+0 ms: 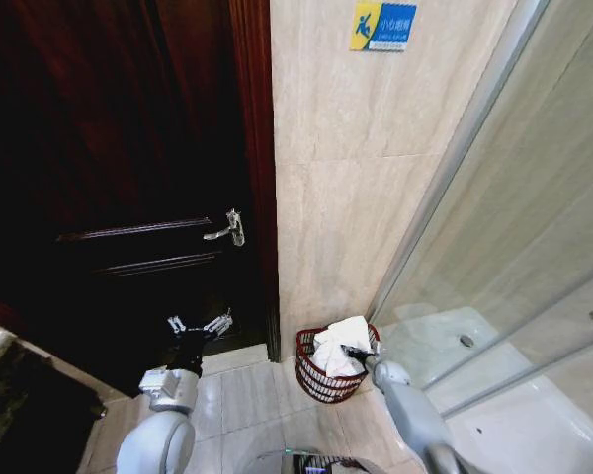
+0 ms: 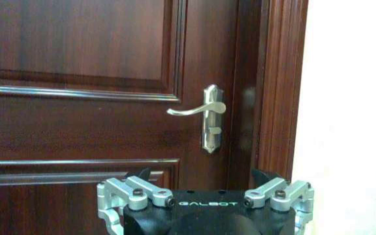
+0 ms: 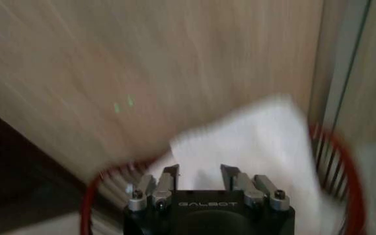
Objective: Discard the used towel into the hamper.
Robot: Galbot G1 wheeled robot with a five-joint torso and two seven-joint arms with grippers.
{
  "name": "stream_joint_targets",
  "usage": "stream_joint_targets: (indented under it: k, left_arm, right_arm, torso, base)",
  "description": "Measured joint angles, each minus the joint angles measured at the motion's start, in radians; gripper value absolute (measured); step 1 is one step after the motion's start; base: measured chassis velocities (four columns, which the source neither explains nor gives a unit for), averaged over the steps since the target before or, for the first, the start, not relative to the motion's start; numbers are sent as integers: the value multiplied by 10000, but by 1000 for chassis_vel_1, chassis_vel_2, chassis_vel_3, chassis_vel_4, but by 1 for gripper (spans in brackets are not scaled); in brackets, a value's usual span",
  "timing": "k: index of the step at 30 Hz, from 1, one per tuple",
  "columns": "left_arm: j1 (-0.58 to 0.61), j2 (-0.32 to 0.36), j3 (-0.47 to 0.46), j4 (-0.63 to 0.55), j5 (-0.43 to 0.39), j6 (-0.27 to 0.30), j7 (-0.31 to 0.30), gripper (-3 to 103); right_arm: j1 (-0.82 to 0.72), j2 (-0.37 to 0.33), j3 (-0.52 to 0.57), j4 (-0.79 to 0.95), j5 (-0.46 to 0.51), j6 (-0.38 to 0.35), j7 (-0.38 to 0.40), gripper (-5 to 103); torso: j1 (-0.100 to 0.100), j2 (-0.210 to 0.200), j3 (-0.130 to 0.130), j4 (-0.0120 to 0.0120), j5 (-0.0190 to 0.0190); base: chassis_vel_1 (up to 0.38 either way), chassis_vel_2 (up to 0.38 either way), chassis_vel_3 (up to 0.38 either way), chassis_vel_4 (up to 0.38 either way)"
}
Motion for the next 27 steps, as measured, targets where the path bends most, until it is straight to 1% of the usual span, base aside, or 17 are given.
stream_joint_targets:
  k: [1,2,4,6,7,9,12,13,15,16,18,19,20,21,24,26,27]
  left_arm:
    - [-1,1,2,-1,0,0,1,100]
    - [-1,2,1,0,0,0,0,100]
    - [-2,1,0,-1,0,0,0,100]
    - [-2,2,3,0,0,0,2,100]
    - [-2,0,-1,-1,0,0,-2,100]
    - [-1,4,1,0,0,0,0,100]
    - [-2,1,1,0,0,0,0,100]
    - [-2,1,1,0,0,0,0,100]
    - [-2,2,0,0,0,0,-1,100]
    - [-1,1,0,-1,0,0,0,100]
    - [-1,2,1,0,0,0,0,100]
    - [-2,2,2,0,0,0,0,100]
    - [-1,2,1,-1,0,0,0,100]
    - [-1,2,1,-1,0,0,0,100]
    - [-1,1,0,-1,0,0,0,100]
    - [-1,1,1,-1,0,0,0,100]
    - [-1,1,1,-1,0,0,0,100]
  right_arm:
    - [-241,-71,73,458,-50,6,78,47]
    - [-1071,-287,343,1832,-267,110,313,52]
    - [-1860,-410,660,3160,-533,240,607,63]
    - [-2093,-417,796,3576,-624,284,693,63]
    - [-2869,-312,1222,4816,-917,376,1025,74]
    - [-3074,-247,1328,5144,-1014,404,1120,74]
    - [-4269,540,1908,6953,-1987,989,1594,90]
    - [-4269,540,1908,6953,-1987,989,1594,90]
    - [-5137,1083,2041,8006,-2586,1472,1784,98]
    - [-5418,1244,2049,8307,-2762,1624,1856,100]
    - [-5517,1299,2050,8406,-2821,1680,1886,100]
    - [-6158,1636,2006,9104,-3091,2134,2179,100]
    - [-6463,1784,1954,9489,-3190,2308,2359,100]
    - [-6463,1784,1954,9489,-3190,2308,2359,100]
    - [-7156,2143,1754,10457,-3548,2665,2713,100]
    - [-7504,2313,1658,10831,-3697,2978,2721,100]
    - [-7504,2313,1658,10831,-3697,2978,2721,100]
  torso:
    - [0,0,0,1,-4]
    - [0,0,0,-5,-3]
    - [0,0,0,-10,2]
    - [0,0,0,-4,1]
    - [0,0,0,-2,-3]
    - [0,0,0,-6,2]
    - [0,0,0,-2,0]
    - [0,0,0,-2,0]
    - [0,0,0,-2,0]
    - [0,0,0,-5,-2]
    - [-1,0,0,-4,-2]
    - [-1,0,0,-3,0]
    - [-1,1,0,-4,-1]
    - [-1,1,0,-4,-1]
    - [0,1,0,-2,-2]
    - [0,1,1,-3,-2]
    - [0,1,1,-3,-2]
  base:
    - [0,0,0,0]
    - [0,0,0,0]
    - [0,0,0,0]
    - [0,0,0,0]
    - [0,0,0,0]
    - [0,0,0,0]
    - [0,0,0,0]
    - [0,0,0,0]
    - [0,0,0,0]
    - [0,0,0,0]
    - [0,0,0,0]
    - [0,0,0,0]
    - [0,0,0,0]
    - [0,0,0,0]
    - [0,0,0,0]
    - [0,0,0,0]
    - [0,0,0,0]
